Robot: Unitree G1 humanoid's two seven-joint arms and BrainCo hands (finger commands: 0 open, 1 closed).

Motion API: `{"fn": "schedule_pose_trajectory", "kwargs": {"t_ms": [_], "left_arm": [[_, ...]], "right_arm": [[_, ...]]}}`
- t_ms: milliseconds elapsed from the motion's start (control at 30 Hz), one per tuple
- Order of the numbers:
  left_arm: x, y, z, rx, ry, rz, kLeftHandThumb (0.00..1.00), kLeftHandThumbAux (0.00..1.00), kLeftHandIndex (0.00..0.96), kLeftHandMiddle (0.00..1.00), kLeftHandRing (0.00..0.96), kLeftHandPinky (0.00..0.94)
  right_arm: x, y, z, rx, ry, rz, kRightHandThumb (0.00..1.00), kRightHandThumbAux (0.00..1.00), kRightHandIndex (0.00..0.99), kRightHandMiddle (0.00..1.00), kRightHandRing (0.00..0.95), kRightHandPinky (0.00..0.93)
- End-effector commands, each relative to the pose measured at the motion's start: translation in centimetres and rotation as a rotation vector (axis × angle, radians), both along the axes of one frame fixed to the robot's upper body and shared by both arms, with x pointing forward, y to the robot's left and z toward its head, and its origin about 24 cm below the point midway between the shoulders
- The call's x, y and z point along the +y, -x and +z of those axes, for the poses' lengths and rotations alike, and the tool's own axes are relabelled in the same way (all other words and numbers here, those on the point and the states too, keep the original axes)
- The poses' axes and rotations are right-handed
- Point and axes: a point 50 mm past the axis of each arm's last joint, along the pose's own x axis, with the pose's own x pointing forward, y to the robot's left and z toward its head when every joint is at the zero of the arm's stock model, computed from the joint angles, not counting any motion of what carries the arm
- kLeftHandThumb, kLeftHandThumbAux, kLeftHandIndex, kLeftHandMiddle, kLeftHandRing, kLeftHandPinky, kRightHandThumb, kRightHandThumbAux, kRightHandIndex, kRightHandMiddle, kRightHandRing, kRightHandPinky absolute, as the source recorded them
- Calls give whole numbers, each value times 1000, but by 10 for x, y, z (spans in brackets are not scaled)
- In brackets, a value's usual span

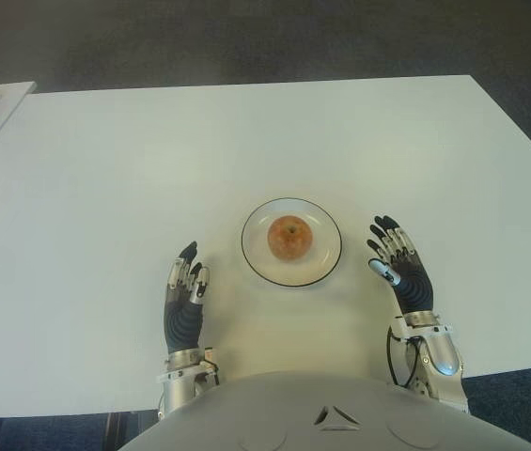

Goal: Put the apples into the plate.

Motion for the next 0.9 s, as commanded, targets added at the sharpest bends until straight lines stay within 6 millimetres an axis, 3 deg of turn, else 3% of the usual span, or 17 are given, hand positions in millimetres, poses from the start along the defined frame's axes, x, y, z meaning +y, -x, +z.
{"fn": "schedule_pose_trajectory", "kwargs": {"t_ms": [33,900], "left_arm": [[-2,3,-2,2,17,-8,118,428,166,121,90,95],[1,8,-2,25,32,5,138,424,178,118,76,78]], "right_arm": [[2,5,-5,16,10,3,209,643,16,53,54,75],[5,11,-10,44,-6,-17,224,632,16,59,59,81]]}}
